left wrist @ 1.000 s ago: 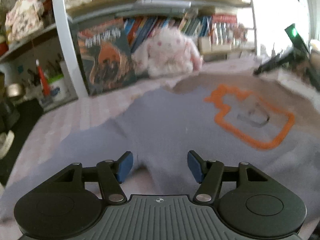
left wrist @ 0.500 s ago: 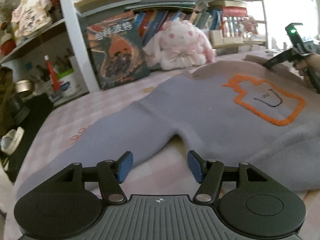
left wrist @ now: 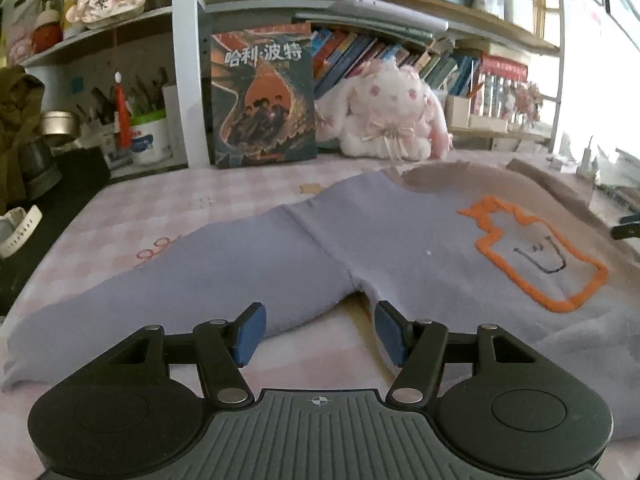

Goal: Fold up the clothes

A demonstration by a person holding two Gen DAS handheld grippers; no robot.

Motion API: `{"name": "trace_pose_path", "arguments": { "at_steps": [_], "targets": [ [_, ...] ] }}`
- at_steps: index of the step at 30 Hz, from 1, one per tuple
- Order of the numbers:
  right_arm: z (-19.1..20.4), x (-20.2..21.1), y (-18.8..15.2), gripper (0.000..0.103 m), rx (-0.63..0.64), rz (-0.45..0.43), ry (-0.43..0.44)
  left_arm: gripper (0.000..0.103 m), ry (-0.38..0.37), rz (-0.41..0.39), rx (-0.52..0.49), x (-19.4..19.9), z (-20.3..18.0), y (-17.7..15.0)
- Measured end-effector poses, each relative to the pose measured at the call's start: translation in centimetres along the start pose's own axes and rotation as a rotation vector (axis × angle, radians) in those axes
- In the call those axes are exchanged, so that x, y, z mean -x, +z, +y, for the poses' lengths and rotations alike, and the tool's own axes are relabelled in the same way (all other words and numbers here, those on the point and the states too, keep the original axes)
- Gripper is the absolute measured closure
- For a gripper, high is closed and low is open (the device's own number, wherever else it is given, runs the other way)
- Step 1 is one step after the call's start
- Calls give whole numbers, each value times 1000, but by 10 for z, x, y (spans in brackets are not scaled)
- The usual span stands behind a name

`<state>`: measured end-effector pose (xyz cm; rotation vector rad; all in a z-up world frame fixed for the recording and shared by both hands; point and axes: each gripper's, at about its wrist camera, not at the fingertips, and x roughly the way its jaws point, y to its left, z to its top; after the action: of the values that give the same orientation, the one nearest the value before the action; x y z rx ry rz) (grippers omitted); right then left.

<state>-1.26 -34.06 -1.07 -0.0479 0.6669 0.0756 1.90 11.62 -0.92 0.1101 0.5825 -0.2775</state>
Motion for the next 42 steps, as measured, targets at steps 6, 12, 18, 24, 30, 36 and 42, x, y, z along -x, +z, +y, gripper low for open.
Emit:
{"name": "trace_pose_path", "arguments": {
  "at_steps": [6,12,18,24,30,36,42],
  "targets": [
    [-1,13,-25,55,-63,0,55,41,-87,38,5,-9,-18,-2],
    [18,5,-19,73,-31,-12,107,93,-105,43,8,-23,-29,3],
    [53,-8,-10,75,29,-24,183,97,66,34,-85,-33,-16,9],
    [89,-23,2,85,92,-41,224,97,197,66,-85,-43,10,18],
    [89,-35,10,91,64,-61,163,98,202,40,-130,-43,0,14],
    [75,-27,2,91,37,-51,160,98,187,33,-175,-51,-10,17],
    [79,-34,6,91,50,-58,138,93,192,31,-162,-49,-8,17]
  ]
}}
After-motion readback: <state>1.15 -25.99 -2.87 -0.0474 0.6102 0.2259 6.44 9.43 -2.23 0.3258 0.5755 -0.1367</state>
